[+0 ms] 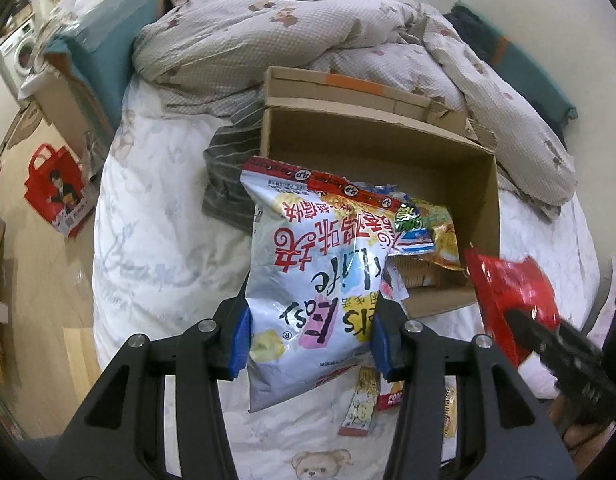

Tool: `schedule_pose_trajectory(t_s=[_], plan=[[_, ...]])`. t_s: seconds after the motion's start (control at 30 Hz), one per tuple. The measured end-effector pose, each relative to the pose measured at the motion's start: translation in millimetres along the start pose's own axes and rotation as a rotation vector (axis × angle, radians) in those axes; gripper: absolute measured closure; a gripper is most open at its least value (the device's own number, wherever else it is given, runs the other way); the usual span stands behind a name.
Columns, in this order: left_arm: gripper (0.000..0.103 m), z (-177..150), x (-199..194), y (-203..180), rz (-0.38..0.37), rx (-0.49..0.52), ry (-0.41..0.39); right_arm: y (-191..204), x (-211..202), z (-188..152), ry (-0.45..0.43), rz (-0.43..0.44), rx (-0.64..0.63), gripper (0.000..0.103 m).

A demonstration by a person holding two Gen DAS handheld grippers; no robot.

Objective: Organize snacks
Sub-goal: 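Carry both bags over the box and release them inside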

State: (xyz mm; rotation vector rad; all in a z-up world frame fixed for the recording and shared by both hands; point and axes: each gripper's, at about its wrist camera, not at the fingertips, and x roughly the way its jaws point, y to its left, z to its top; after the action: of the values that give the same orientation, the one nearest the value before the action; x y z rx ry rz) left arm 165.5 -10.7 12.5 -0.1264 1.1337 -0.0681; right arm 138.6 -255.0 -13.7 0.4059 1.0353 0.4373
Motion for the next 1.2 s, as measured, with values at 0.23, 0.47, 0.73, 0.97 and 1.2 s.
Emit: schedule_pose_trajectory(t_s=[0.23,0.47,0.73,0.97,1.2], plan=[[0.059,16.2,24.2,-13.2,0.015,0.045,0.02,-11.6,19.5,37.4,-0.026,0.024,0.032,0.043],[0.059,30.1,48.0,-28.1,0.045,0.094,0.03,-23.5,50.2,62.5,-0.012,-0.002,0.036,0.043],[0.058,42.4,66.1,-31.0,0.057,0.079,0.036,-30.0,69.1,76.6,0.013,-0.003,0.044,0.043],[0.058,44.0,77.6,-29.9,0.069,0.076,0.046,-30.0,73.8,77.5,0.018,0.007,0.052,0.041],[0.057,46.2,80.7,-30.2,0.086,0.08,0.034,-33.0,77.1,76.8,0.03,0.012,0.079,0.04]])
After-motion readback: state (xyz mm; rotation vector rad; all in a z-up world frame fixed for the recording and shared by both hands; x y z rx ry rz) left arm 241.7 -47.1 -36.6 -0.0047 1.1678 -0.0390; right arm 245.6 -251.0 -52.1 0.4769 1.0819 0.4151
